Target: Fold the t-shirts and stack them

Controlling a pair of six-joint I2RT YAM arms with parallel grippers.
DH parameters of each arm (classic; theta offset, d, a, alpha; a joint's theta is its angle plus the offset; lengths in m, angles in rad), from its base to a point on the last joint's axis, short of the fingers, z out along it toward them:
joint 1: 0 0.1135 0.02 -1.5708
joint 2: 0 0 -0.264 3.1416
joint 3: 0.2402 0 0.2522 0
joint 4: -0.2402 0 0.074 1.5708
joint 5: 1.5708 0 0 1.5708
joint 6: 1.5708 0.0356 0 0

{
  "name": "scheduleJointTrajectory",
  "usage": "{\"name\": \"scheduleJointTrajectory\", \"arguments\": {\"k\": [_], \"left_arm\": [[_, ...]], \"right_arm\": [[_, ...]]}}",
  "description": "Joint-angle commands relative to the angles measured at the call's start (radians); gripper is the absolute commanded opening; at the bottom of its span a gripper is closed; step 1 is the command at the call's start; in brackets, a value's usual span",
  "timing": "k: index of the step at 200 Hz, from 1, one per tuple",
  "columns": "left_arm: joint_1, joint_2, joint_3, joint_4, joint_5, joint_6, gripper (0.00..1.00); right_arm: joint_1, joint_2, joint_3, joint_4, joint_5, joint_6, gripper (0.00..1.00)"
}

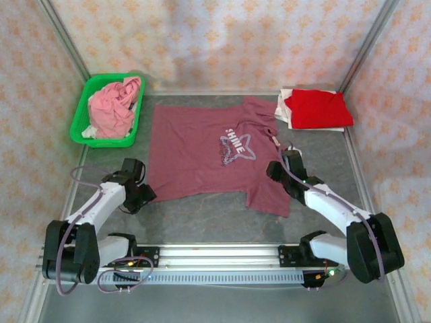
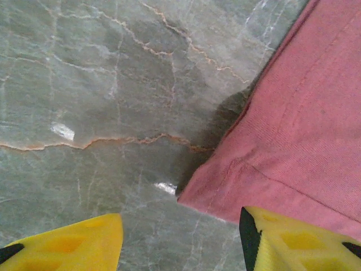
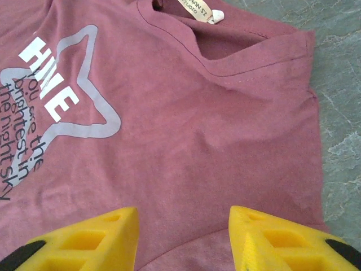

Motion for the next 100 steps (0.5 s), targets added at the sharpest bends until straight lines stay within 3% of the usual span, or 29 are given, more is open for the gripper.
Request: {"name": "scheduleJointTrajectory", "arguments": {"k": [1, 36, 62, 100], "left_arm": [[-0.001, 0.024, 0.005, 0.045, 0.003, -0.001, 0.56], [-0.015, 0.026, 0.002, 0.086, 0.013, -0.011, 0.4], [-0.026, 0.031, 0.007, 0.089, -0.001, -0.002, 0.21], [-0.026, 0.046, 0.011, 0.081, -0.013, 0.019, 0.14]], "right_arm": [[0.0, 0.007, 0.018, 0.039, 0.032, -0.019, 0.46], [0.001, 0.008, 0.018, 0.028, 0.038, -0.015, 0.47], [0.0, 0.004, 0.021, 0.0, 0.042, -0.014, 0.47], [0.0, -0.019, 0.016, -0.057, 0.055, -0.006, 0.48]]}}
